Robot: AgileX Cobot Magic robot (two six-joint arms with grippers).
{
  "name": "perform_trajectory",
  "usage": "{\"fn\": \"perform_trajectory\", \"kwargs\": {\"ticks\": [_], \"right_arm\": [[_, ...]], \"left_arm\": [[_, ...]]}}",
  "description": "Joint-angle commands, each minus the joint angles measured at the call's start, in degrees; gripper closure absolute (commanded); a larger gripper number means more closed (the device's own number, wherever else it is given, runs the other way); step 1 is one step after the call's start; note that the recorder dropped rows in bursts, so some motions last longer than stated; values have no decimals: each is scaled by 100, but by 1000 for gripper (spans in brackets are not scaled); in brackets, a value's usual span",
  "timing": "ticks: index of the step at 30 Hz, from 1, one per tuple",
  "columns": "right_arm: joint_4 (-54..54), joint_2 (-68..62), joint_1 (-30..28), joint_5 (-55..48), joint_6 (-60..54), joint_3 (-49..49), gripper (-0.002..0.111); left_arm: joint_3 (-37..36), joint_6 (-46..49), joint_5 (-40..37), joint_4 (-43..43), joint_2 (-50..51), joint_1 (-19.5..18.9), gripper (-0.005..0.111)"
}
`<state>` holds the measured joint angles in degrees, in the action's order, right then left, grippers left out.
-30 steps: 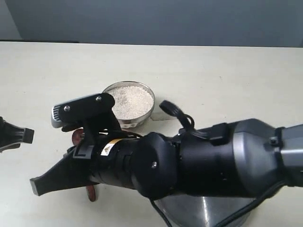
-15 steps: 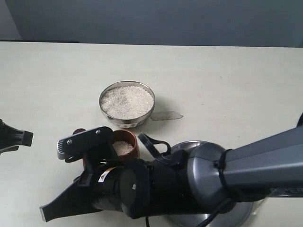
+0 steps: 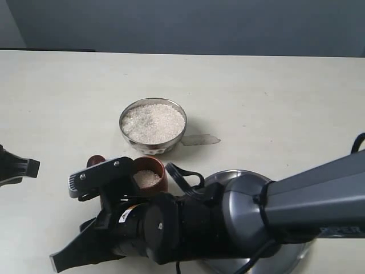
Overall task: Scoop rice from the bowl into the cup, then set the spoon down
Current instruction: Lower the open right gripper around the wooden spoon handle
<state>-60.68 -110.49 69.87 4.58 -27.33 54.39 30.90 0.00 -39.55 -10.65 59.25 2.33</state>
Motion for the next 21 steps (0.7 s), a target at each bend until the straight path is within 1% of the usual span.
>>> {"fn": "perform_trajectory", "kwargs": {"ticks": [1, 3, 4, 6, 14, 18, 21], "right_arm": [[-50, -1, 6, 4, -44, -4, 71], [-50, -1, 6, 4, -55, -4, 74], [-50, -1, -12, -6, -256, -4, 79], [-50, -1, -20, 31, -369, -42, 84], [-50, -109, -181, 31, -416, -42, 84], [-1, -154, -193, 232, -459, -42, 84], [-1, -307, -193, 152, -518, -42, 84]], "left_arm": [[37, 0, -14, 5, 11, 11, 106], [37, 0, -30, 5, 11, 11, 106], [37, 0, -39, 5, 11, 11, 106], [37, 0, -39, 5, 11, 11, 106], [37, 0, -74, 5, 11, 11, 106], [37, 0, -74, 5, 11, 11, 106], [37, 0, -53, 5, 11, 11, 106]]}}
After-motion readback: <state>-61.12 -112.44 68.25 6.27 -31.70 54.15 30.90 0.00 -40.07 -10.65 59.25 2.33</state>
